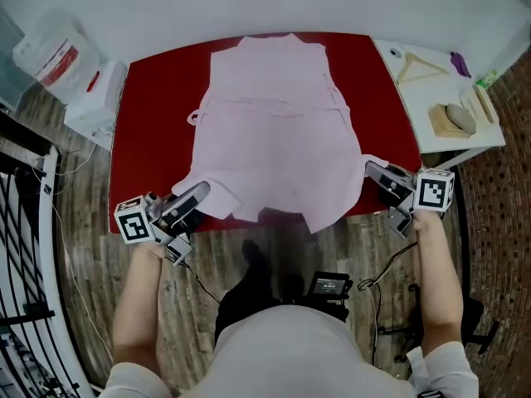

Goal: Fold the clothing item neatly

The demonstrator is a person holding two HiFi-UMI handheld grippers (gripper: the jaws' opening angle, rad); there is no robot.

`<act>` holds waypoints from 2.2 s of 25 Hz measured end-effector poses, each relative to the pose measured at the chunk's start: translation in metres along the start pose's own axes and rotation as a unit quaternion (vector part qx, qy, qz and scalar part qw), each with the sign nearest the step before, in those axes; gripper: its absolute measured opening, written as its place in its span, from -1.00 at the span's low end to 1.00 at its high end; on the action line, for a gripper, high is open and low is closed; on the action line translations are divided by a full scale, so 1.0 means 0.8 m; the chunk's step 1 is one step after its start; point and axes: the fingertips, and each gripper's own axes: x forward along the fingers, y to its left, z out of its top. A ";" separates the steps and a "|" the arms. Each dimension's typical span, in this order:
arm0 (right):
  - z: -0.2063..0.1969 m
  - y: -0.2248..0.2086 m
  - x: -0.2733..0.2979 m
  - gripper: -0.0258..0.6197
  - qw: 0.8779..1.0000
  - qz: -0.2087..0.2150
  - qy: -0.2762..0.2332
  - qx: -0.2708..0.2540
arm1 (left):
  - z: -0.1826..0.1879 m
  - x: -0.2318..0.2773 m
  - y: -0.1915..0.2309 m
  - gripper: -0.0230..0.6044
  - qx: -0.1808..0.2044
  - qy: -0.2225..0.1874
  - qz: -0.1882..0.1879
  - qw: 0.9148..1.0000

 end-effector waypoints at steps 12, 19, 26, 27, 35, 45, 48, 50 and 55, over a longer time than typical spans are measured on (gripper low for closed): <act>0.103 0.016 0.048 -0.86 0.998 -0.031 -0.030 -0.036 | 0.125 0.029 0.028 -0.89 0.029 0.027 -0.061 0.997; 0.143 0.028 0.064 -0.86 0.998 -0.038 -0.036 -0.045 | 0.169 0.041 0.025 -0.89 0.049 0.043 -0.089 0.994; 0.212 -0.006 0.104 -0.86 0.998 -0.033 -0.023 -0.051 | 0.226 0.075 0.063 -0.89 0.056 0.040 -0.075 0.995; 0.216 -0.008 0.107 -0.86 0.998 -0.031 -0.021 -0.052 | 0.228 0.076 0.064 -0.88 0.058 0.038 -0.073 0.995; 0.222 -0.012 0.114 -0.86 0.999 0.003 -0.010 -0.051 | 0.230 0.075 0.057 -0.88 0.071 0.027 -0.048 0.996; 0.283 -0.107 0.168 -0.86 0.998 0.050 0.035 -0.027 | 0.283 0.114 0.139 -0.88 0.051 0.008 0.006 0.999; 0.281 -0.132 0.181 -0.86 0.998 0.049 0.043 -0.009 | 0.284 0.119 0.163 -0.88 0.042 0.015 0.021 0.999; 0.280 -0.146 0.190 -0.86 0.998 0.046 0.044 0.002 | 0.282 0.121 0.178 -0.88 0.033 0.020 0.023 0.999; 0.280 -0.179 0.215 -0.86 0.998 0.027 0.051 0.012 | 0.284 0.121 0.230 -0.88 -0.001 0.022 0.024 0.999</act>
